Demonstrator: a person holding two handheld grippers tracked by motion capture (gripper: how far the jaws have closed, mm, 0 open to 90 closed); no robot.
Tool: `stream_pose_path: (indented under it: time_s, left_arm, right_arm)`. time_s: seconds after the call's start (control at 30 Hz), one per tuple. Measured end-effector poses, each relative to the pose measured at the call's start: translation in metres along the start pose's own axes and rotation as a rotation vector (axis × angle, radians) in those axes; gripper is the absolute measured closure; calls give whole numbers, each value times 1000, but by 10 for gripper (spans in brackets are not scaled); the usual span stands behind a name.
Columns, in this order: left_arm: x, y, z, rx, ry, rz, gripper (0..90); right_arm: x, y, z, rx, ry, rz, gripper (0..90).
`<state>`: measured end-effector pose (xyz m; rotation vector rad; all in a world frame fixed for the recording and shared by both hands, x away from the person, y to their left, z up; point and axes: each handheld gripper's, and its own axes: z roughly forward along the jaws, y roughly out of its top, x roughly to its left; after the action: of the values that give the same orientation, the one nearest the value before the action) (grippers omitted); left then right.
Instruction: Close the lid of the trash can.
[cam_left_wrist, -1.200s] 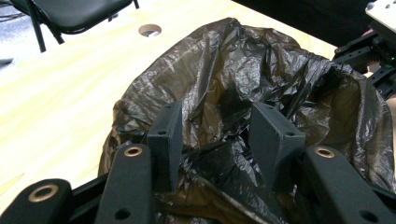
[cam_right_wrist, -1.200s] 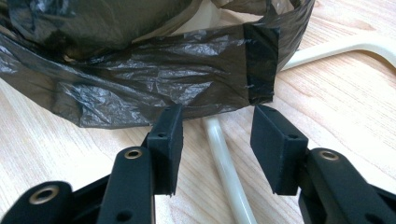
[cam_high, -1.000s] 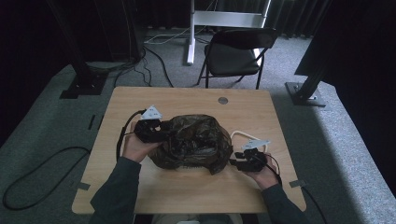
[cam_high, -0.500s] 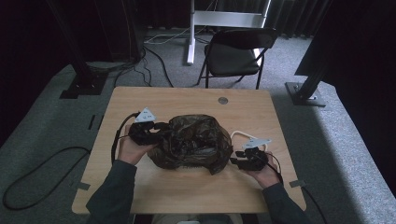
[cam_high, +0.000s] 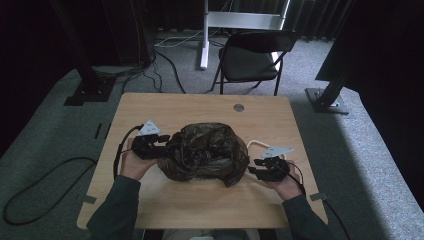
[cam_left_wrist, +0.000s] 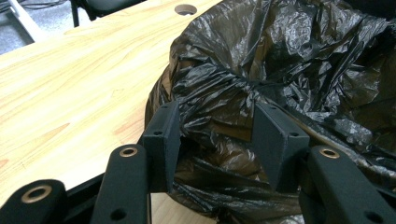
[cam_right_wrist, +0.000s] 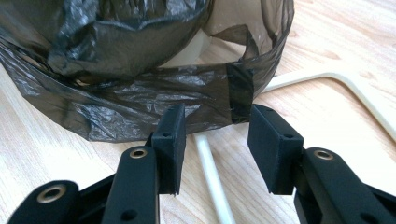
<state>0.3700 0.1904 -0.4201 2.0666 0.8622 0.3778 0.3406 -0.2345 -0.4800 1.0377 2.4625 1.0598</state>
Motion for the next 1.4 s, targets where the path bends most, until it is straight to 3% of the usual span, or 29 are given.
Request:
stream_pose_path:
  time_s: [0.27, 0.57, 0.7, 1.4]
  left_arm:
    - [-1, -7, -3, -9, 9, -8, 517]
    - [-2, -24, -3, -45, -15, -53, 516]
    - [0, -28, -3, -25, -2, -48, 516]
    - [1, -37, -3, -18, -4, -61, 509]
  right_arm:
    - [-3, 4, -8, -12, -16, -11, 549]
    - [-10, 12, -17, -30, -45, -3, 548]
    - [-13, 15, -21, -41, -59, 2, 552]
    - [-37, 16, -30, -60, -114, 71, 564]
